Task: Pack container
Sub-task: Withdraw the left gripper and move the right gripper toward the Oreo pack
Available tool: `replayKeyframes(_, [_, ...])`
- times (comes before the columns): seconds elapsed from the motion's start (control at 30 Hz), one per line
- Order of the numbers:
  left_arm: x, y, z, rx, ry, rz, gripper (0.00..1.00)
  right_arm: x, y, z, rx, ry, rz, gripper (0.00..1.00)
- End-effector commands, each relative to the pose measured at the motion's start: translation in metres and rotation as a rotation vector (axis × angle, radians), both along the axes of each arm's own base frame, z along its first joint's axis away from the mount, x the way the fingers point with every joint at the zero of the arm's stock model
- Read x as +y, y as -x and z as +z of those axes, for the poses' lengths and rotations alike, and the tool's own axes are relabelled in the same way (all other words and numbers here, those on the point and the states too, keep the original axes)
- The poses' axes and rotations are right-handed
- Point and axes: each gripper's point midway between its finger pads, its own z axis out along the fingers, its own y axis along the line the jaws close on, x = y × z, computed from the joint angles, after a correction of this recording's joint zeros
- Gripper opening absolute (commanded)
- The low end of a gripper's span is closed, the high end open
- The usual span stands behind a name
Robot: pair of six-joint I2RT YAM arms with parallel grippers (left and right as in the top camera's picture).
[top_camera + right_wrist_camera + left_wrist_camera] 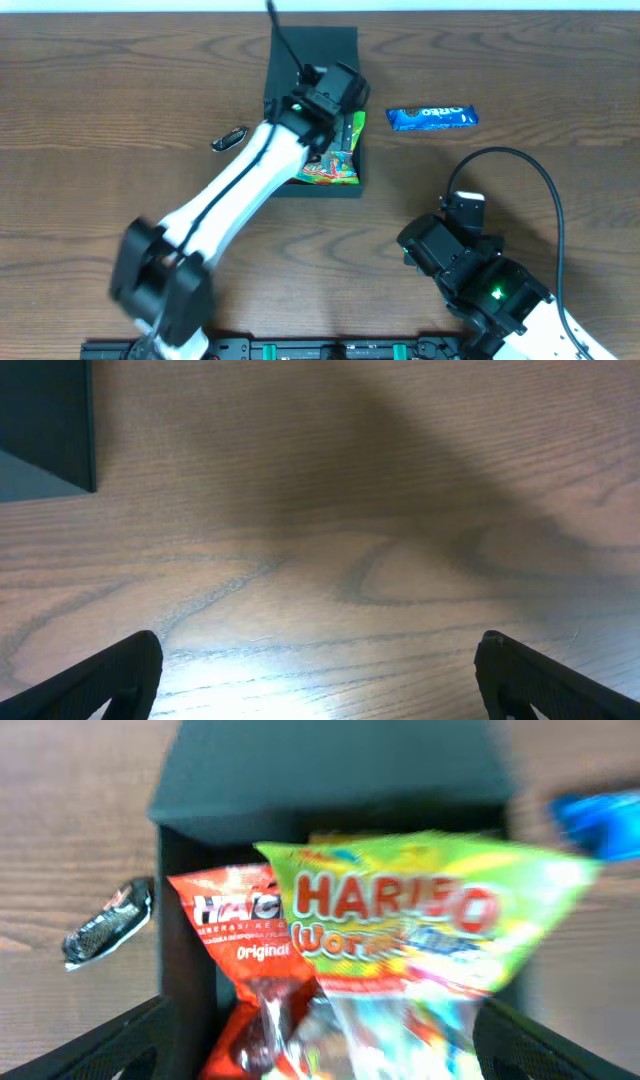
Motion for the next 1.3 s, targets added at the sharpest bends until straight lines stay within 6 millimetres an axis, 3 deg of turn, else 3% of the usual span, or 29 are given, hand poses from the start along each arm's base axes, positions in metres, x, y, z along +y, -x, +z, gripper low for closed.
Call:
replayKeyframes(0.0, [0.002,0.015,0.047,-0.053,0.09,-0.032,0.95,0.001,-0.008,0.016,-0.049,0.01,0.008,0.99])
replayKeyframes(0.17, [0.026,0.043,0.09,-0.099,0.109,-0.024,0.95,0.002,-0.025,0.04,-0.128,-0.064,-0.057,0.99])
replayKeyframes(0.23, [0.037,0.059,0.106,-0.109,0.116,-0.024,0.95,-0.007,-0.034,0.051,-0.169,-0.142,-0.181,0.99])
replayKeyframes(0.33, [0.053,0.08,0.118,-0.104,0.113,-0.024,0.95,-0.02,-0.05,0.068,-0.199,-0.245,-0.326,0.99])
replayKeyframes(0.47, [0.064,0.098,0.128,-0.104,0.117,-0.026,0.95,-0.027,-0.081,0.077,-0.131,-0.309,-0.375,0.99])
replayKeyframes(0.53, [0.069,0.105,0.131,-0.101,0.119,-0.028,0.95,-0.031,-0.102,0.073,-0.052,-0.318,-0.402,0.99])
replayKeyframes(0.63, [0.077,0.117,0.135,-0.096,0.116,-0.029,0.95,-0.015,-0.14,0.066,0.036,-0.376,-0.307,0.99])
replayKeyframes(0.7, [0.082,0.124,0.139,-0.097,0.118,-0.029,0.95,-0.009,-0.162,0.064,0.022,-0.393,-0.283,0.99])
replayKeyframes(0.8, [0.089,0.135,0.144,-0.101,0.127,-0.033,0.95,-0.018,-0.184,0.056,-0.029,-0.343,-0.322,0.99])
replayKeyframes(0.93, [0.098,0.148,0.147,-0.093,0.121,-0.032,0.95,0.003,-0.225,0.058,-0.129,-0.472,-0.308,0.99])
replayKeyframes(0.97, [0.099,0.15,0.146,-0.089,0.118,-0.032,0.95,0.005,-0.231,0.058,-0.144,-0.509,-0.334,0.99])
replayKeyframes(1.13, [0.104,0.157,0.14,-0.053,0.093,-0.031,0.95,-0.004,-0.237,0.033,-0.148,-0.771,-0.807,0.99])
replayKeyframes(1.27, [0.105,0.158,0.139,-0.046,0.089,-0.031,0.95,-0.007,-0.259,0.027,-0.165,-0.822,-0.889,0.99])
